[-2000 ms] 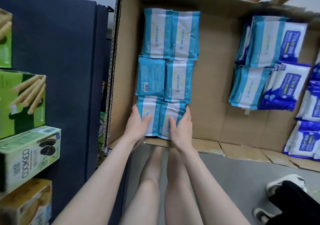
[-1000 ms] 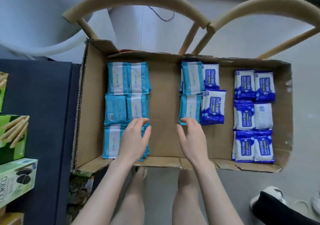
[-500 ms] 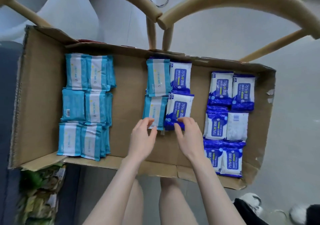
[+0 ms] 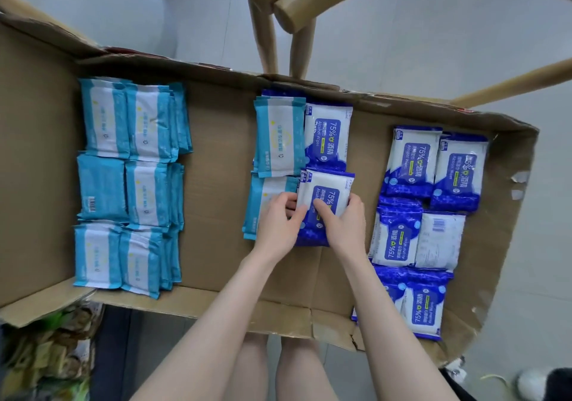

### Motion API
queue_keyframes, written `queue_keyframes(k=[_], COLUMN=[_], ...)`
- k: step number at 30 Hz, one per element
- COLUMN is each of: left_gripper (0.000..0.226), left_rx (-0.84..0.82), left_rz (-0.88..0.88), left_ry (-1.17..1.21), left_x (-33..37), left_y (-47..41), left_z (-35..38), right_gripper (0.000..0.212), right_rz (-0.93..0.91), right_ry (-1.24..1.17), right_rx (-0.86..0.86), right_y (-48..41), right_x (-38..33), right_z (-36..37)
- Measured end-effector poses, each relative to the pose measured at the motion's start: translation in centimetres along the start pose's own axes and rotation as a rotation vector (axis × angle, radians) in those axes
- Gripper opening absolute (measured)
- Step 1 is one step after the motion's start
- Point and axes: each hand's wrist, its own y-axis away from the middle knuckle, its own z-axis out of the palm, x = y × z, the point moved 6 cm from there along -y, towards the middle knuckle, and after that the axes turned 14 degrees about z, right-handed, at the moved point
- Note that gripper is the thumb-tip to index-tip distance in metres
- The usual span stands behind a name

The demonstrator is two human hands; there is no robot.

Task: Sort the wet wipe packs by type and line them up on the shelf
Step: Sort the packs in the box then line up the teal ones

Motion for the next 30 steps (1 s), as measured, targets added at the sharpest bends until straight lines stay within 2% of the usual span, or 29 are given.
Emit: queue_keyframes(k=[5,8,11,16,25,30], left_gripper=[0.017,0.023,0.018,0.023,0.028,0.023], left_rx=[-0.004,-0.009,0.053,0.054,-0.016,-0.022], left_rz=[0.013,0.002,-0.015,-0.039,-0.079,-0.088], left_ry=[0.014,0.05,0.052,0.048,0.169,0.207], left_x=[-0.8,-1.2,-1.5,-1.7,-2.3,-2.4], left_y=[-0.2,0.2,0.7,1.0,1.0,1.2], left_z=[-0.2,-0.1,-0.4,0.2,1.1,0.7], right_gripper=[0.036,0.036,0.039,0.04,0.063,0.046], right_rz=[0.058,0.094,0.123,0.098,0.159,0.22], right_ry=[-0.182,-0.264,-0.357,-0.354,-0.3,-0.417], right_rx=[-0.089,-0.102,-0.133,-0.16,-0.332,-0.415], right_y=[-1.2,-1.2,-1.3,-1.3,-2.3,-2.2], right_x=[1.4,1.9,2.3,2.6,2.6,3.1], right_z=[-0.2,-0.6,-1.1,-1.4,0.9,1.0])
